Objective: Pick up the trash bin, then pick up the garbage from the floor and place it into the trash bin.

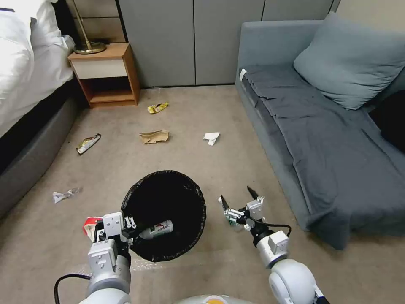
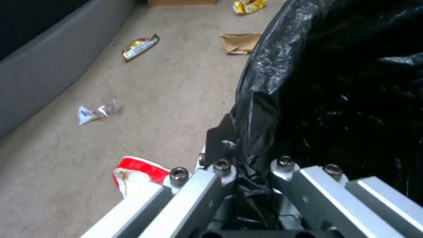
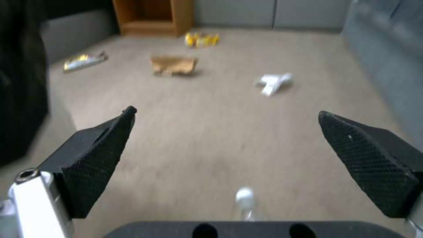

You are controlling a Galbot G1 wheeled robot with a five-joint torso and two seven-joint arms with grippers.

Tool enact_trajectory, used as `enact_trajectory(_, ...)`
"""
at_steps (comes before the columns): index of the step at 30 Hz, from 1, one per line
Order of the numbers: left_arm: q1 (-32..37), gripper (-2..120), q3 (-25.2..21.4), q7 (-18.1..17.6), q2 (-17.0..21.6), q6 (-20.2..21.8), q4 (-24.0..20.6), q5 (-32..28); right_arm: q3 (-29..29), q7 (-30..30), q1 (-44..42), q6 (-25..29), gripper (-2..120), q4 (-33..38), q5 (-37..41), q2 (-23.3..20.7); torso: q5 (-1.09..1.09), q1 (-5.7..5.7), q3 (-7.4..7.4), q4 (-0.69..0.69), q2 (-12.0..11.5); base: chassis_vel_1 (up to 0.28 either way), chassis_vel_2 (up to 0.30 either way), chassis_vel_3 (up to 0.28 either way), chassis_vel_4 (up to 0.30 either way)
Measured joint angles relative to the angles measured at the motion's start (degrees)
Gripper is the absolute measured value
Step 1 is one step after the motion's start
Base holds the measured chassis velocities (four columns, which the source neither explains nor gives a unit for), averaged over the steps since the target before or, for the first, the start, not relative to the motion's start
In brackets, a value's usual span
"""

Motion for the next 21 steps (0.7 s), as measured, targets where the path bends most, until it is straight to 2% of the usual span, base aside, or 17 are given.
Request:
enact_trajectory(9,-0.4,1,-0.6,0.0,0.3,0.0,0.7,-0.3,-0.6,-6.7,5.2,-3.0,100,-10.0,10.2,-2.5,0.01,0.00,0.00,0.00,0.0,0.000,0.000,0.000,0.000)
enact_trajectory(21,-0.3,1,-0.7,0.1,0.3,-0.1,0.8,-0.4,-0.9,-9.1,11.7,-2.9,100,-23.5,11.2,-1.7,0.00,-0.01,0.00,0.00,0.0,0.000,0.000,0.000,0.000)
